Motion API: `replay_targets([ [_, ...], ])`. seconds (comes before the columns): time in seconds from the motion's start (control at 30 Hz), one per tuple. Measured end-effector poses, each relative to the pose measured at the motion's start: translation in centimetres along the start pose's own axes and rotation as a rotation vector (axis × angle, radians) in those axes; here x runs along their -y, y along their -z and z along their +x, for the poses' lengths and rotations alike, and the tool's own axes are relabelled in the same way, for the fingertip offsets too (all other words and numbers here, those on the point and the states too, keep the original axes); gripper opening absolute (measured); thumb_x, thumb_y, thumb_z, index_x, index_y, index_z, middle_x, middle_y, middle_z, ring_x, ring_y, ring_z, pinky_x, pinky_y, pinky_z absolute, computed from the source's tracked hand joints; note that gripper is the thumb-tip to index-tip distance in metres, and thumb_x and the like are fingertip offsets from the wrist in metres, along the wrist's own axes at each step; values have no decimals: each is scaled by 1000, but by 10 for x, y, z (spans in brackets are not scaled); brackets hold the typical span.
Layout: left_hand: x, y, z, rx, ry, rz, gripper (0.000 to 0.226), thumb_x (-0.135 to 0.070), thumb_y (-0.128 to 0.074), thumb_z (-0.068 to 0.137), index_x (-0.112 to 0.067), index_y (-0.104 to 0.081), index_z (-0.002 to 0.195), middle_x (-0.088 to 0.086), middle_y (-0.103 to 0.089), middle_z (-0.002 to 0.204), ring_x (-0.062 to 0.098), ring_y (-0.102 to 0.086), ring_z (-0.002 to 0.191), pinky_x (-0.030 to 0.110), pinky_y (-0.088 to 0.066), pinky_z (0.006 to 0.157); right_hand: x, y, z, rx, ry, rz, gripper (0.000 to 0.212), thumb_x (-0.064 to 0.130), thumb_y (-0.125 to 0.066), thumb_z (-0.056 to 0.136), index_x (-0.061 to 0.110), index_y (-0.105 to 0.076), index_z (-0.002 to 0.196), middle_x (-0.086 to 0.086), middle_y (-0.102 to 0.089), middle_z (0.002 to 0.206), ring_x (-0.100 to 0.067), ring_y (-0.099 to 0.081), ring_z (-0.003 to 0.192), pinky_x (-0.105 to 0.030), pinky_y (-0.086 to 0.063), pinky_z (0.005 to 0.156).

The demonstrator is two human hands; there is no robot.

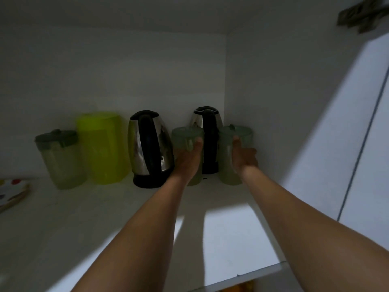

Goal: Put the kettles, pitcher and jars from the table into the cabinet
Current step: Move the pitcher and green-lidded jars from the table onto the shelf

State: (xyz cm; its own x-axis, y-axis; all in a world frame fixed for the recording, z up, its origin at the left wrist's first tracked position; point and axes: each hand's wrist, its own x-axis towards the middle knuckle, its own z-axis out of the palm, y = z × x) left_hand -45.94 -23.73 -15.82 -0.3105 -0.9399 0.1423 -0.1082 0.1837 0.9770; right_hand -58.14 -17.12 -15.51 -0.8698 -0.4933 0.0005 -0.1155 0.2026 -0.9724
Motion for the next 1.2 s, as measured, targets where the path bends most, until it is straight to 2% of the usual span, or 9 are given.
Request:
replay_targets([
  [0.1, -6, 8, -16, -89, 38, 214, 92, -64, -47, 91, -5, -18, 154, 15, -34, 156, 37, -37, 141, 45, -35, 114, 1, 8, -19, -67, 49, -118, 81, 59, -35, 97, 4, -15, 153, -27, -29, 153, -41, -34, 139, -44, -29, 111],
  [0.23, -26, 18, -45, -111, 42, 410, 97, -70, -41, 89, -2, -20, 154, 22, -34, 155, 44, -39, 138, 51, -38, 111, 5, 25, -51, -45, 203, -279, 73, 56, -32, 99, 6, -21, 151, -26, -31, 148, -43, -36, 135, -48, -31, 108],
  [0.33, -44, 28, -78, -100, -13, 498, 78, -60, -31, 98, 1, -33, 147, 26, -39, 150, 44, -40, 136, 48, -37, 112, 11, 37, -81, -22, 249, -322, 68, 60, -33, 97, 11, -35, 144, -22, -35, 146, -42, -36, 134, -50, -32, 108],
  [0.4, -56, 39, -108, -181, -47, 478, 65, -51, -33, 102, 0, -41, 142, 28, -40, 147, 44, -42, 134, 45, -38, 108, 14, 46, -105, -2, 292, -325, 67, 60, -33, 96, 11, -39, 142, -19, -35, 147, -41, -36, 135, -50, -34, 109],
  [0.63, -72, 99, -222, -455, -117, 427, 55, -46, -44, 100, -3, -51, 134, 21, -52, 138, 39, -49, 127, 40, -41, 99, 11, 55, -208, 189, 474, -377, 65, 57, -27, 99, 13, -32, 147, -17, -28, 153, -41, -32, 138, -49, -29, 109],
  [0.83, -75, 199, -334, -669, -98, 510, 48, -41, -46, 100, -4, -52, 131, 17, -56, 135, 33, -52, 124, 36, -39, 96, 14, 25, -348, 416, 578, -344, 63, 56, -30, 99, 12, -37, 145, -16, -32, 152, -41, -38, 134, -48, -32, 107],
  [1.0, -74, 302, -440, -864, -62, 541, 45, -45, -45, 99, -6, -58, 119, 15, -61, 122, 31, -57, 107, 32, -35, 80, 37, 14, -491, 595, 726, -253, 61, 56, -31, 99, 15, -39, 143, -12, -33, 153, -38, -35, 137, -49, -33, 106],
  [1.13, -73, 381, -559, -1017, -32, 573, 46, -46, -46, 98, -6, -58, 118, 13, -63, 118, 31, -60, 105, 33, -42, 81, 42, 14, -619, 719, 780, -167, 58, 55, -33, 98, 13, -45, 137, -15, -40, 148, -39, -40, 133, -50, -34, 105],
  [1.2, -69, 425, -632, -1069, 6, 629, 47, -45, -45, 100, -5, -56, 121, 9, -60, 116, 27, -57, 104, 33, -40, 80, 33, 15, -698, 812, 805, -122, 57, 54, -34, 97, 12, -47, 134, -17, -42, 145, -40, -41, 132, -50, -34, 105],
])
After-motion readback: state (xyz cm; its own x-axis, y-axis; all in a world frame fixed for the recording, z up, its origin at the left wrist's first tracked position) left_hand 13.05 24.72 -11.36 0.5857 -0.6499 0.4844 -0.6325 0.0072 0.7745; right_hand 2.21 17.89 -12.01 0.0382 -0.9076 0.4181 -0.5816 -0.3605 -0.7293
